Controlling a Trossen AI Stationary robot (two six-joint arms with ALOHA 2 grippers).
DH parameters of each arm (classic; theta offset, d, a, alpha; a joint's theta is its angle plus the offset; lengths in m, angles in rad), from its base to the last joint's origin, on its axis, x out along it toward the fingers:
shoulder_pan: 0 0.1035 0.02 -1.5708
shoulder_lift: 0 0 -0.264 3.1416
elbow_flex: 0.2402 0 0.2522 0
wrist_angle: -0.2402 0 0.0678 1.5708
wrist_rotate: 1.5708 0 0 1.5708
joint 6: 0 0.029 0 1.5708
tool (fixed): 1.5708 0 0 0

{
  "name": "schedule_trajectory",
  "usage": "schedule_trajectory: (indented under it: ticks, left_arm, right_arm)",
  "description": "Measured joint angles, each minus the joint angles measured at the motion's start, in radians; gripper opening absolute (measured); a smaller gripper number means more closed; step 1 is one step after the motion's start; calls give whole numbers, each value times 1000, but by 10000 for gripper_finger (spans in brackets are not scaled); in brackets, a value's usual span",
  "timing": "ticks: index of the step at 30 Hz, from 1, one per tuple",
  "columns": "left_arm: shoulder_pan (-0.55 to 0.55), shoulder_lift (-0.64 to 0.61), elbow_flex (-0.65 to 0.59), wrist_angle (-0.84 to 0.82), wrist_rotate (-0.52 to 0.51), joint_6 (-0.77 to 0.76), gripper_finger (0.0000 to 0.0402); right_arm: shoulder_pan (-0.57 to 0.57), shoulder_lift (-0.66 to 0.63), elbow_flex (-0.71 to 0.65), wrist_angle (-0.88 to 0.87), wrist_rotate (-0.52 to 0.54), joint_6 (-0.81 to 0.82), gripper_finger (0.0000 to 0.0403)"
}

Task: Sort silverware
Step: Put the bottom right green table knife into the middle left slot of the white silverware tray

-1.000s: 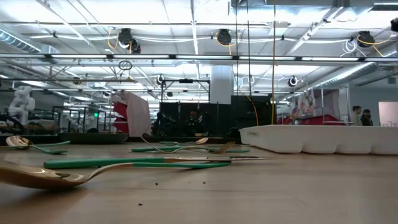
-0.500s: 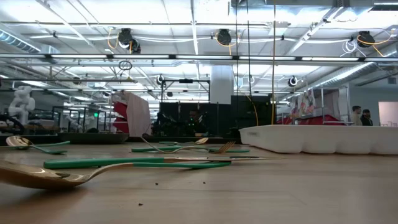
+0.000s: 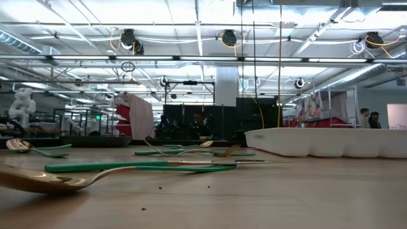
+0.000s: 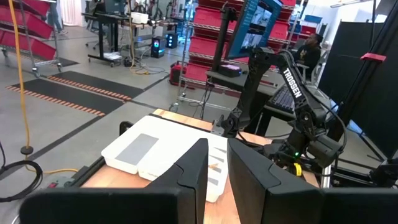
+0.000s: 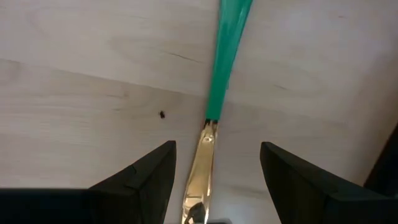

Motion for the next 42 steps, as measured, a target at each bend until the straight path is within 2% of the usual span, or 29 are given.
schedule_trajectory:
  ticks: [4,9,13,16,23,25,34,42]
  left_arm:
    - [0,0,0,0,0,0,67]
    - [0,0,0,0,0,0,67]
    - [0,0,0,0,0,0,67]
    - [0,0,0,0,0,0,67]
    - [0,0,0,-5,0,7,67]
    - [0,0,0,-8,-1,8,67]
    - [0,0,0,-27,-15,9,67]
    - [0,0,0,-27,-18,9,67]
  right_arm:
    - [0,0,-37,33,0,0,226]
    - [0,0,-106,192,0,0,226]
    - [-2,-6,-143,234,-40,16,219]
    - [-3,-5,-147,219,-66,24,183]
    - [-3,-3,-149,223,-96,8,39]
    - [-3,-3,-149,226,-99,-1,14]
    - [-2,0,-136,225,-94,6,4]
    - [-7,5,-55,76,-52,-10,1]
